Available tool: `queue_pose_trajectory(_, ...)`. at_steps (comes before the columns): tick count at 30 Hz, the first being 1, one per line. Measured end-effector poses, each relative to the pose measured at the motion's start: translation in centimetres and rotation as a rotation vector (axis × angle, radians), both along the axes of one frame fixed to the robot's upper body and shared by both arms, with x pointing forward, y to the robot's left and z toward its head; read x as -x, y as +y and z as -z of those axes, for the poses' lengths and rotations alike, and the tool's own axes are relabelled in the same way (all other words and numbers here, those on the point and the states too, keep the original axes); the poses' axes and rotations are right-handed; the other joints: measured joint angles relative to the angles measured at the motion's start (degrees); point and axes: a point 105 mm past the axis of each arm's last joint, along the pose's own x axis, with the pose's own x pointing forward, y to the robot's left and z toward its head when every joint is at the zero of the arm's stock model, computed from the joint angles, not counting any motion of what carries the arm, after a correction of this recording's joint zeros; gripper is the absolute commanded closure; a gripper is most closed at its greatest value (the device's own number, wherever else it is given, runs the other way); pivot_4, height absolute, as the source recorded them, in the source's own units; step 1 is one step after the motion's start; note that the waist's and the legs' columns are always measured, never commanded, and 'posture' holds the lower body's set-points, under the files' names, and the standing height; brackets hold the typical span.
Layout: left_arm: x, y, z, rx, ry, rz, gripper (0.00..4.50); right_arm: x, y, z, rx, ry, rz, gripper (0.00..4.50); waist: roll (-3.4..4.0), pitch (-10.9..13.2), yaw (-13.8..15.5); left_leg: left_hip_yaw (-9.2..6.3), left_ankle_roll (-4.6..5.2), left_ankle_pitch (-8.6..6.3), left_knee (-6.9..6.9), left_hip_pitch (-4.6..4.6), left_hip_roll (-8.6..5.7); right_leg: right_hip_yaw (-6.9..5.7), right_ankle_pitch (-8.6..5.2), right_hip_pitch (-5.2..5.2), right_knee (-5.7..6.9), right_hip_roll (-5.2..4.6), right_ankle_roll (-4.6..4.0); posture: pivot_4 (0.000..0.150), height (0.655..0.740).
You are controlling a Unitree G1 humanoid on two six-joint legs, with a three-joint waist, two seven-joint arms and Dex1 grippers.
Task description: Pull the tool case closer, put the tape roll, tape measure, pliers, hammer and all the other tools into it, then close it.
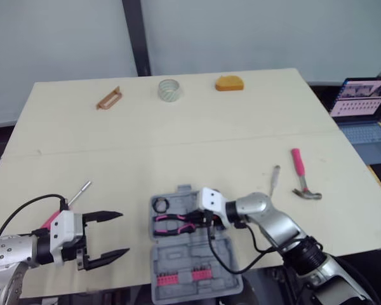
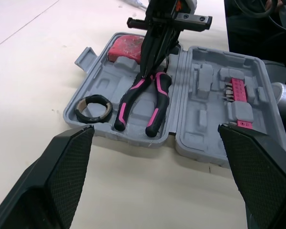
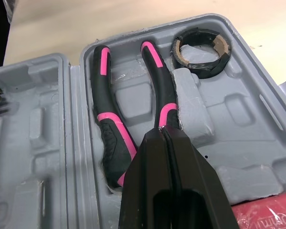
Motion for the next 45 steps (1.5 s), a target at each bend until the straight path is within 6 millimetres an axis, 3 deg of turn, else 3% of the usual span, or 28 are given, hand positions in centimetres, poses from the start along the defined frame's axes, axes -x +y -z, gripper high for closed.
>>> queue_pose_trajectory(7,0.0,0.0,0.0,0.001,0.003,0.0,0.0,0.0,0.1,0.4,0.031,-0.019,-0.004,4.46,0.04,-0.3,0.1,0.03,-0.05,-0.13,-0.17,0.75,0.04,-0.02,-0.07,0.75,-0.2,0.04,-0.14,0.15,0.74)
queue_pose_trajectory(11,0.0,0.0,0.1,0.001,0.006,-0.001,0.0,-0.1,0.0,0.3,0.024,-0.017,0.005,4.46,0.09,-0.4,0.1,0.03,-0.05,-0.15,-0.17,0.75,0.07,-0.02,-0.08,0.82,-0.33,0.08,-0.14,0.15,0.74)
queue_pose_trajectory(17,0.0,-0.1,0.1,0.006,0.007,-0.002,0.0,0.0,-0.5,0.0,-0.121,0.083,0.095,4.46,0.32,-0.3,0.1,0.06,-0.03,-0.18,-0.16,0.64,0.09,-0.02,-0.07,0.74,-0.4,0.1,-0.14,0.15,0.74)
queue_pose_trajectory(23,-0.1,-0.3,0.2,0.011,0.007,0.002,0.0,0.5,-1.4,-0.2,-0.128,0.125,0.082,4.46,0.46,-0.1,0.0,0.09,-0.03,-0.19,-0.18,0.58,0.09,-0.02,-0.07,0.63,-0.41,0.11,-0.14,0.15,0.74)
queue_pose_trajectory(45,-0.1,-0.3,0.3,0.008,0.011,0.003,0.0,1.8,0.0,0.1,-0.152,0.149,0.017,4.46,0.47,0.0,0.0,0.14,-0.04,-0.2,-0.18,0.53,0.09,0.0,-0.07,0.55,-0.42,0.1,-0.14,0.15,0.74)
